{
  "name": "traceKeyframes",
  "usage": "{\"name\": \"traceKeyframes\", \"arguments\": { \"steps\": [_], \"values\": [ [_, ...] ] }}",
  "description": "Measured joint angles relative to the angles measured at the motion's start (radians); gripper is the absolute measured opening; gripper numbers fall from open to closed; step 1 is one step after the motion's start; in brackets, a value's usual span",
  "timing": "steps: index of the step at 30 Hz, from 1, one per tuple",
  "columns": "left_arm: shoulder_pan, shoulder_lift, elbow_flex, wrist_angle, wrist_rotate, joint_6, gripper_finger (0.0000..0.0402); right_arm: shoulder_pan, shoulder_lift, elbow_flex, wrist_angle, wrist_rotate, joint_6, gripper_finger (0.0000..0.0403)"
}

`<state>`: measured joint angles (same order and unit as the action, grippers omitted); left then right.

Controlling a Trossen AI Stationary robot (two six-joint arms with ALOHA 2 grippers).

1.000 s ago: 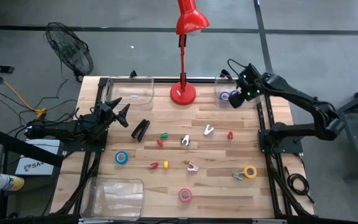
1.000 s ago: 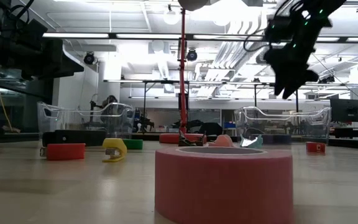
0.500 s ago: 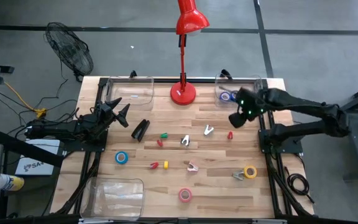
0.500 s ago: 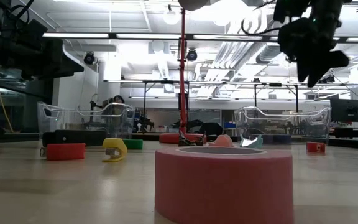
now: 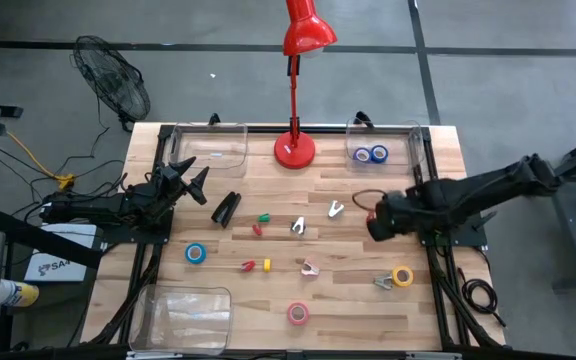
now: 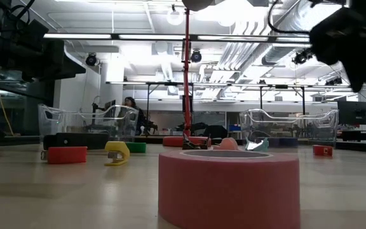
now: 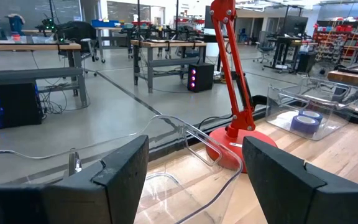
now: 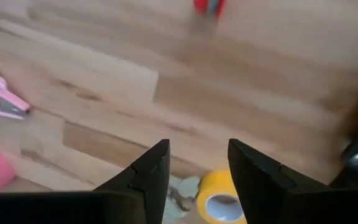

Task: Pick and place Stapler, Stapler remover, tape
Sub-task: Put the yellow tape into the top right transparent bin

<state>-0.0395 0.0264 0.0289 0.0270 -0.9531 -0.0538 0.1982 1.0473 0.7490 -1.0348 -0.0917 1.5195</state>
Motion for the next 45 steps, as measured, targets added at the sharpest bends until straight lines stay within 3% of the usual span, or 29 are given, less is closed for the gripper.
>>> {"name": "traceKeyframes", "arguments": {
  "steps": [10, 17, 30, 37, 45],
  "values": [
    [0.000, 0.000, 0.000, 0.000, 0.000, 0.000, 0.0254, 0.176, 0.000, -0.155, 0.180, -0.093, 0.267, 0.0142],
    [0.000, 0.000, 0.000, 0.000, 0.000, 0.000, 0.0254, 0.288, 0.000, -0.159, 0.204, -0.072, 0.411, 0.0132],
    [0.000, 0.000, 0.000, 0.000, 0.000, 0.000, 0.0254, 0.459, 0.000, -0.159, 0.211, 0.063, 0.710, 0.0129],
    [0.000, 0.000, 0.000, 0.000, 0.000, 0.000, 0.0254, 0.457, 0.031, -0.158, 0.232, 0.051, 0.704, 0.0129],
    [0.000, 0.000, 0.000, 0.000, 0.000, 0.000, 0.0254, 0.456, 0.058, -0.158, 0.244, -0.146, 0.528, 0.0129]
  ]
}}
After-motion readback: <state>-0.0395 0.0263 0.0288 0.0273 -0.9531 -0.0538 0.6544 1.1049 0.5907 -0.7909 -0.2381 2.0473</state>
